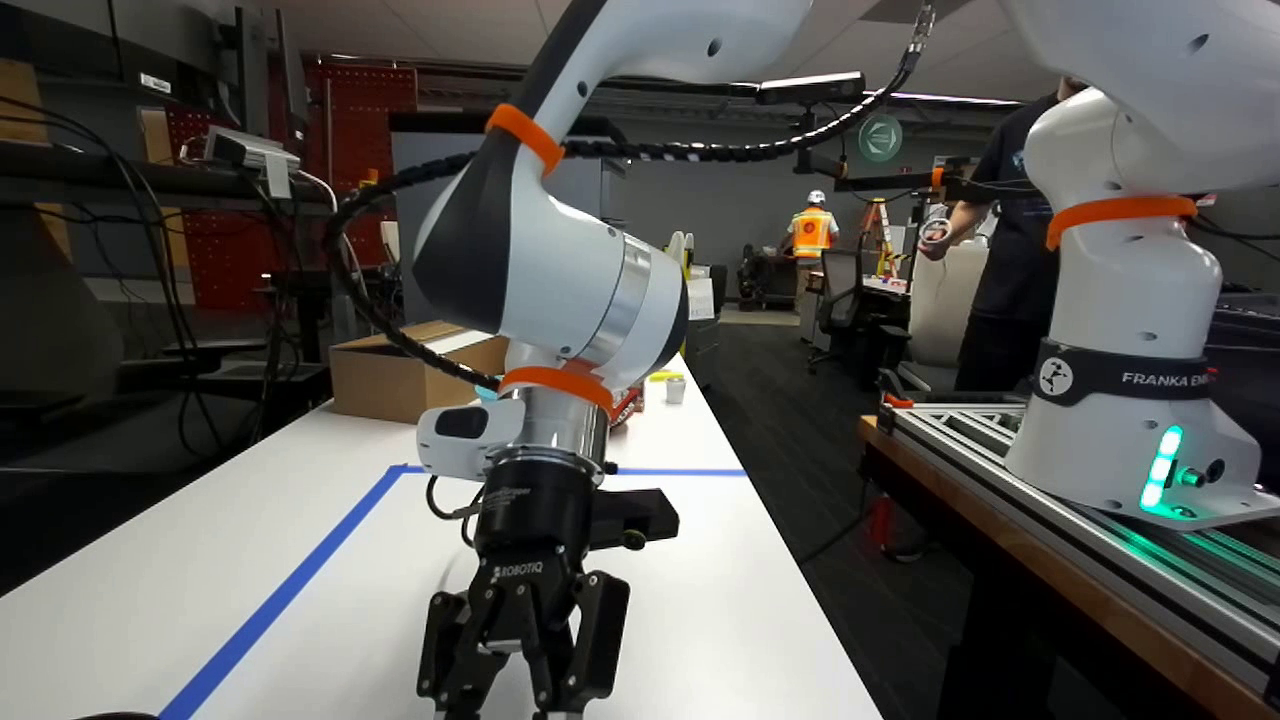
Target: Remove the marker from the cup
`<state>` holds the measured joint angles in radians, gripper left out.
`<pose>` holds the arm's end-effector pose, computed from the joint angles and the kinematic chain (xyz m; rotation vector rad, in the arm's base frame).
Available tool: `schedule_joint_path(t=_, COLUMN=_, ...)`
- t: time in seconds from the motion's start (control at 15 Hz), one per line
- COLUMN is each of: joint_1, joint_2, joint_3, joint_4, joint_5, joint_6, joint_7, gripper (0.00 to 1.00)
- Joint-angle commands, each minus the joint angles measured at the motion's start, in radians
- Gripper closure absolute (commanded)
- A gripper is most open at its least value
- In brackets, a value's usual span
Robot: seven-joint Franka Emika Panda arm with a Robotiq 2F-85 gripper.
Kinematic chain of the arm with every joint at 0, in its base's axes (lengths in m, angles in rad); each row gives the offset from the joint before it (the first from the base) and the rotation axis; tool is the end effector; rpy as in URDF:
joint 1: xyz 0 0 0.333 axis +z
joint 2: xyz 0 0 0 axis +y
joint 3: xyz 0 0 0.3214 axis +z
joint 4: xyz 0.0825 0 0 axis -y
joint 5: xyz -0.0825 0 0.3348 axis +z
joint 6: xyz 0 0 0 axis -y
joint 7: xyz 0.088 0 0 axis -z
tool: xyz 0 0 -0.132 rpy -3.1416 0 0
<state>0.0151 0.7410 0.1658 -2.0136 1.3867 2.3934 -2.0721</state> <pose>0.5249 0.1249 0.0967 -2.0761 -1.0859 -0.5808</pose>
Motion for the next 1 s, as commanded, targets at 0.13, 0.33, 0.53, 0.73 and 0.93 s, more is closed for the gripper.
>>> schedule_joint_path(t=0.13, joint_1=0.034, joint_2=-0.073, joint_3=-0.026, joint_4=-0.027, joint_5=0.025, joint_6=0.013, joint_7=-0.006, gripper=0.00)
schedule_joint_path(t=0.33, joint_1=0.050, joint_2=-0.130, joint_3=-0.029, joint_4=-0.042, joint_5=0.023, joint_6=0.031, joint_7=0.008, gripper=0.00)
schedule_joint_path(t=0.53, joint_1=0.071, joint_2=-0.191, joint_3=-0.028, joint_4=-0.053, joint_5=0.019, joint_6=0.059, joint_7=0.018, gripper=0.01)
schedule_joint_path(t=0.73, joint_1=0.095, joint_2=-0.260, joint_3=-0.025, joint_4=-0.076, joint_5=0.018, joint_6=0.100, joint_7=0.033, gripper=0.00)
schedule_joint_path(t=0.93, joint_1=0.119, joint_2=-0.339, joint_3=-0.016, joint_4=-0.118, joint_5=0.027, joint_6=0.152, joint_7=0.058, gripper=0.00)
